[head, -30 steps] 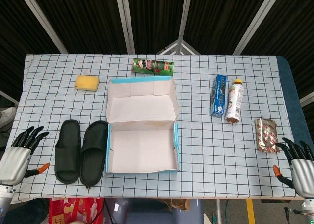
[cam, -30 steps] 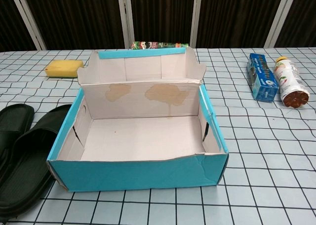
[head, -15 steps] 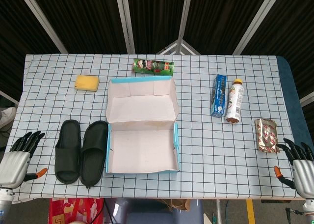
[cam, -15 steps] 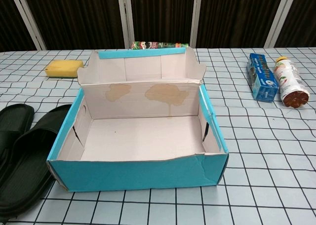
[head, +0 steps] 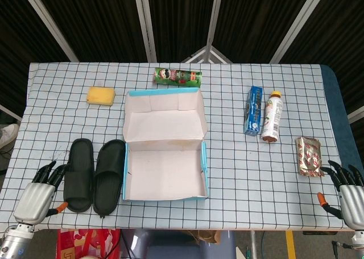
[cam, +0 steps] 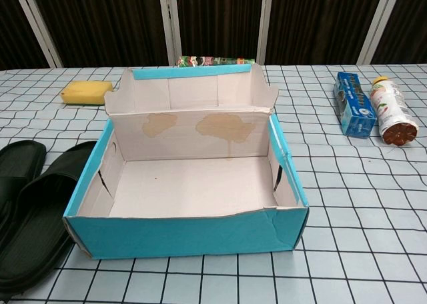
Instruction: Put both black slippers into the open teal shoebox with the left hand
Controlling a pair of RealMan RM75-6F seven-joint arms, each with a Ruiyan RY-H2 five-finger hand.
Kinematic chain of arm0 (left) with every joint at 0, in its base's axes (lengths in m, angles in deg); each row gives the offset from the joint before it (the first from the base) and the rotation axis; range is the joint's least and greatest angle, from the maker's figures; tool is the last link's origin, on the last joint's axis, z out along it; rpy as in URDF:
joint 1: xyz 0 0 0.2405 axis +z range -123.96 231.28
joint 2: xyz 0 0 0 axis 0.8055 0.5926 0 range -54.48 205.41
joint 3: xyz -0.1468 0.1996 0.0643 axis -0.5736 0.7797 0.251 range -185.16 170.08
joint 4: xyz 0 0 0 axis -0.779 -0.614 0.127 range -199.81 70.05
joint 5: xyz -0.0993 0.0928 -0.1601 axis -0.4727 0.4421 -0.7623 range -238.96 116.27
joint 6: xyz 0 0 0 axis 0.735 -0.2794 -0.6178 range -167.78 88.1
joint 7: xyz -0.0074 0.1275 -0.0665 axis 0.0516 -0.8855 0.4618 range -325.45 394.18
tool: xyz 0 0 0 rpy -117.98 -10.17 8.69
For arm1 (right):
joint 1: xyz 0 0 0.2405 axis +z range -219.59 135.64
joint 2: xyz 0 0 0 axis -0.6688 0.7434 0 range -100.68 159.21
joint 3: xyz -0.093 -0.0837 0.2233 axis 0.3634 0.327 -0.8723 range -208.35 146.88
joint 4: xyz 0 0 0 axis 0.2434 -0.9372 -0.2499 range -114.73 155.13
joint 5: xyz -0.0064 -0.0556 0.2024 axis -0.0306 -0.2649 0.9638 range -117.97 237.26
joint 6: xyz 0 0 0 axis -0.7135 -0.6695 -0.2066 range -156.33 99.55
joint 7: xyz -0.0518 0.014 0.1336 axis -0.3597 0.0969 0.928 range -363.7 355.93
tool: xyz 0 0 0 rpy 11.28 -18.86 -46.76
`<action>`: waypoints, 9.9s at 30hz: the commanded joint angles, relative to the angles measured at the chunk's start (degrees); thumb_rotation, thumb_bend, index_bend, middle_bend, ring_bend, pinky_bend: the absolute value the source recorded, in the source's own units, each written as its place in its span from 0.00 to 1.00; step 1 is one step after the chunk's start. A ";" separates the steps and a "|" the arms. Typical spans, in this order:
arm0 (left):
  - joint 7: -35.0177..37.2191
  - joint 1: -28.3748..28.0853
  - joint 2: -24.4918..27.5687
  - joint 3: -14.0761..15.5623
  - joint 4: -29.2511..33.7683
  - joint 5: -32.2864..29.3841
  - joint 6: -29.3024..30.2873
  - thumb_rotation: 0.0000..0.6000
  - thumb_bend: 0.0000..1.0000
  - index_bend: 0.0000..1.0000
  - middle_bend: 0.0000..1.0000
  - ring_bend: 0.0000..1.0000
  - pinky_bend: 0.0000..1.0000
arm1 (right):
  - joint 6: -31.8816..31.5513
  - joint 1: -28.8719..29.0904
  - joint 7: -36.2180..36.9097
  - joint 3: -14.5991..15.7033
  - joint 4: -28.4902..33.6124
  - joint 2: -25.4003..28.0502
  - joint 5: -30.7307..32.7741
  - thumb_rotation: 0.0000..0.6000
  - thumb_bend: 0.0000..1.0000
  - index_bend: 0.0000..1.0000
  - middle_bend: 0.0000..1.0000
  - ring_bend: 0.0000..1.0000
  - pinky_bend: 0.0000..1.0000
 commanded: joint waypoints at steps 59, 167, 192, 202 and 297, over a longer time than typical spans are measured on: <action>4.84 -1.42 -20.12 -5.38 -27.30 -5.28 1.81 1.00 0.33 0.51 0.53 0.16 0.10 | 5.73 2.59 -0.92 -0.13 -0.51 -0.67 3.22 1.00 0.36 0.24 0.16 0.20 0.09; -16.72 -49.40 -20.66 0.81 -40.82 36.17 -17.58 1.00 0.38 0.58 0.57 0.19 0.13 | 6.91 3.13 2.21 0.45 -1.13 -0.12 3.13 1.00 0.36 0.24 0.16 0.20 0.09; -21.55 -49.75 -16.05 0.69 -33.00 29.06 -21.15 1.00 0.25 0.15 0.01 0.00 0.04 | 7.50 3.42 1.74 0.45 -0.98 -0.21 3.46 1.00 0.36 0.24 0.16 0.20 0.09; -30.03 -49.79 -7.20 0.59 -18.66 29.20 -24.62 1.00 0.25 0.13 0.00 0.00 0.04 | 7.57 3.41 2.16 0.46 -0.96 -0.06 3.56 1.00 0.36 0.24 0.16 0.20 0.09; -4.39 -36.90 -0.20 -4.98 -3.04 -38.99 -30.58 1.00 0.31 0.53 0.51 0.07 0.08 | 8.09 3.46 1.35 0.93 0.68 0.92 3.70 1.00 0.36 0.24 0.16 0.20 0.09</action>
